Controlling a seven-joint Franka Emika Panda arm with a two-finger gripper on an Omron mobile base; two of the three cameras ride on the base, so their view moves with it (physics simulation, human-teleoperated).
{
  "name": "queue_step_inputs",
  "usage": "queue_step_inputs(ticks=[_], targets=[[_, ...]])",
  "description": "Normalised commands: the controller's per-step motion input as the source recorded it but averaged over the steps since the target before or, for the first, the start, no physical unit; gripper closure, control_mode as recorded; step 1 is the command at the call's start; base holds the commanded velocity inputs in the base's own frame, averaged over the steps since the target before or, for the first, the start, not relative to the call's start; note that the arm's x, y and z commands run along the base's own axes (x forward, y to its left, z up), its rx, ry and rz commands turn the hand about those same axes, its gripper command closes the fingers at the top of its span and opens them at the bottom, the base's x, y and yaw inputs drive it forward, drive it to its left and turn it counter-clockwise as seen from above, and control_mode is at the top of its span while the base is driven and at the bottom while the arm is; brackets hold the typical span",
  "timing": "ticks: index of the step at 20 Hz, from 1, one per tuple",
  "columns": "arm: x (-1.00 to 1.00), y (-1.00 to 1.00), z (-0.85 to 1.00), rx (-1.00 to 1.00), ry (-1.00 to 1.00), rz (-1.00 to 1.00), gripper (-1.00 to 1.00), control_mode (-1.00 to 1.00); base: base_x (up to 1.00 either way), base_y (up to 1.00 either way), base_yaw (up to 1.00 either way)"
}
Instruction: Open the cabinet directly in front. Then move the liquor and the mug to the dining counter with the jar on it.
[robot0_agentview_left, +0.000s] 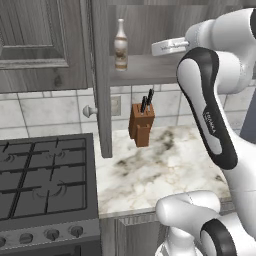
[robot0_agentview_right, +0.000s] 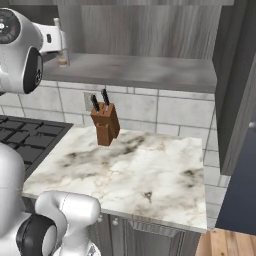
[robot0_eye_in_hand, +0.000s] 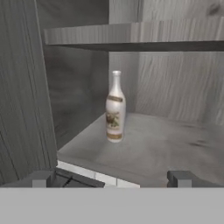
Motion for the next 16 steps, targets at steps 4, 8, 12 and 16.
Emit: queue_step_inputs(ticks=[4,8,12,16], targets=[[0.48,0.29,0.00,0.03,-0.01,0.00,-1.00,-1.00,0.00,0.00,0.00],[0.43,0.20,0.00,0.00,-0.01,0.00,-1.00,-1.00,0.00,0.00,0.00],[0.46,0.22,0.00,0.00,0.00,0.00,-1.00,-1.00,0.00,0.00,0.00],[0.40,0.03,0.00,0.00,0.00,0.00,-1.00,-1.00,0.00,0.00,0.00]])
